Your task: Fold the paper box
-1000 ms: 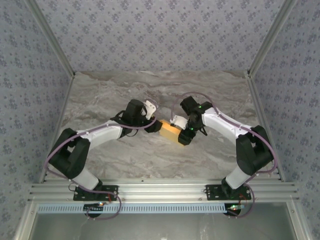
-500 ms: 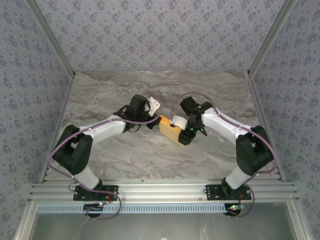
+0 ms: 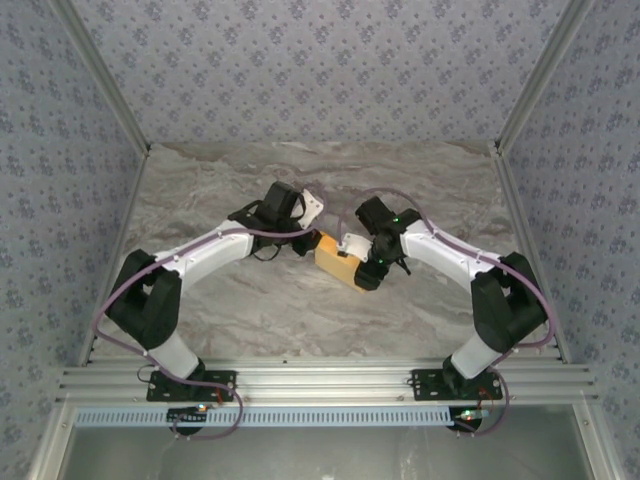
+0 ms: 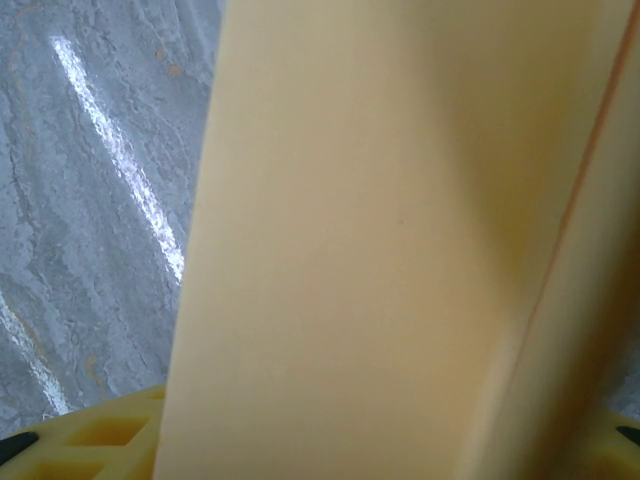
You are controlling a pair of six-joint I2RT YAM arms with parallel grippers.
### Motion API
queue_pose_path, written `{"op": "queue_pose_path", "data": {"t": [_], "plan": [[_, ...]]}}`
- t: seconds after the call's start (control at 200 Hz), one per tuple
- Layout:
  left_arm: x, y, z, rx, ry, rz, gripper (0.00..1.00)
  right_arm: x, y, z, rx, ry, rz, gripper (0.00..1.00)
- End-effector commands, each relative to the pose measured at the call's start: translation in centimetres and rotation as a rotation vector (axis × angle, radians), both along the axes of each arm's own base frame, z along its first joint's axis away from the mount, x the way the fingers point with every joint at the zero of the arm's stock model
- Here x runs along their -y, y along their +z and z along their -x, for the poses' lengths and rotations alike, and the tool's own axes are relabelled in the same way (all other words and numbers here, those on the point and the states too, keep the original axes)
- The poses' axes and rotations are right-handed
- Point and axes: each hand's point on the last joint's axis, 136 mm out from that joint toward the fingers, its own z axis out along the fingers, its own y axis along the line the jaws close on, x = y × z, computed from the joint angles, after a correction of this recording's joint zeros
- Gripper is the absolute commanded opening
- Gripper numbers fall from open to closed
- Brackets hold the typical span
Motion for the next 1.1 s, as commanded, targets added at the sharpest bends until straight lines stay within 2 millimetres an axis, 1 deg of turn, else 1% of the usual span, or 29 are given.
{"op": "queue_pose_path", "data": {"t": [0.0, 0.155, 0.275, 0.53, 0.775, 0.874, 0.954, 1.094], "plan": [[0.7, 1.7, 0.1, -0.027, 0.016, 0.036, 0.06, 0.3, -0.3, 0.3, 0.048, 0.041, 0.046, 0.6], [0.9, 2.2, 0.1, -0.06, 0.033, 0.049, 0.06, 0.6, -0.8, 0.3, 0.056, 0.045, 0.075, 0.56], [1.0, 2.5, 0.5, -0.078, 0.03, 0.056, 0.06, 0.7, -0.8, 0.2, 0.057, 0.042, 0.073, 0.56], [1.0, 1.5, 0.9, -0.121, 0.02, 0.029, 0.06, 0.7, -0.8, -0.1, 0.045, 0.026, 0.062, 0.56], [1.4, 1.4, 1.1, -0.183, 0.041, 0.054, 0.07, 0.1, -0.7, -0.2, 0.052, 0.017, 0.039, 0.55], [1.0, 1.3, 0.9, -0.189, 0.06, 0.026, 0.07, 0.4, -1.1, 0.0, 0.056, 0.035, 0.07, 0.56], [0.6, 1.3, 0.6, -0.201, 0.08, 0.015, 0.06, 0.8, -1.3, 0.0, 0.07, 0.045, 0.103, 0.58], [0.3, 1.5, 0.6, -0.216, 0.085, 0.011, 0.06, 1.3, -1.2, -0.1, 0.093, 0.055, 0.13, 0.59]]}}
